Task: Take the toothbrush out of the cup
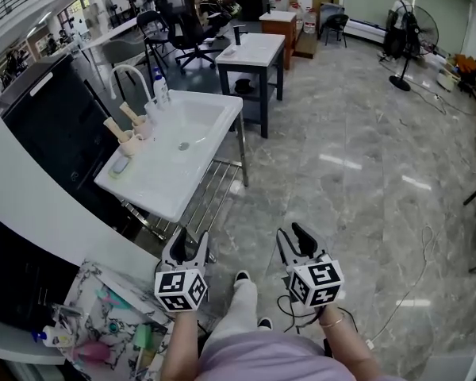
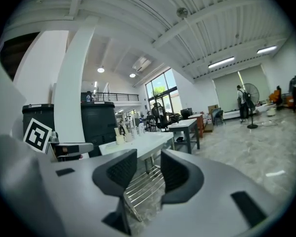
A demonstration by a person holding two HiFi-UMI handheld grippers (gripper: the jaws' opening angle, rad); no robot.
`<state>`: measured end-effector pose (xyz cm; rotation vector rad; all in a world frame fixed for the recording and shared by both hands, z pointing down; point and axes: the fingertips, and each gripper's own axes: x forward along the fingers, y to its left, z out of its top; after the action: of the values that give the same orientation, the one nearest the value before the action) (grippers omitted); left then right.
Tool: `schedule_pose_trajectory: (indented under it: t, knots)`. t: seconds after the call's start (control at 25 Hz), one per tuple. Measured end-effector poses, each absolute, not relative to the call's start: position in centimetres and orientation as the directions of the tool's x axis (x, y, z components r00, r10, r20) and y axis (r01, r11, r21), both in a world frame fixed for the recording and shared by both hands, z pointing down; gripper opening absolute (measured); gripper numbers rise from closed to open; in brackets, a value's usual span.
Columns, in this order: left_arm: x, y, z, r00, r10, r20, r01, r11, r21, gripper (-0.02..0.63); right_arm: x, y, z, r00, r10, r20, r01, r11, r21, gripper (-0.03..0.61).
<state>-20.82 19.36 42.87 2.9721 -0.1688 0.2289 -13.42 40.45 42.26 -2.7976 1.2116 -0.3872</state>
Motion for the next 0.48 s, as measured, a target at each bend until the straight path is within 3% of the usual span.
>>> schedule_pose_trajectory:
  t: [0.48]
  knots:
    - [-10.3,9.6,43.5,0.975,-0.163,0.152,-0.189,-0.966,0.176,0.282,-1.9,31.2,43.0,0.623,-0.748,0.228,-0.740,-0.658,-0.140,0.155]
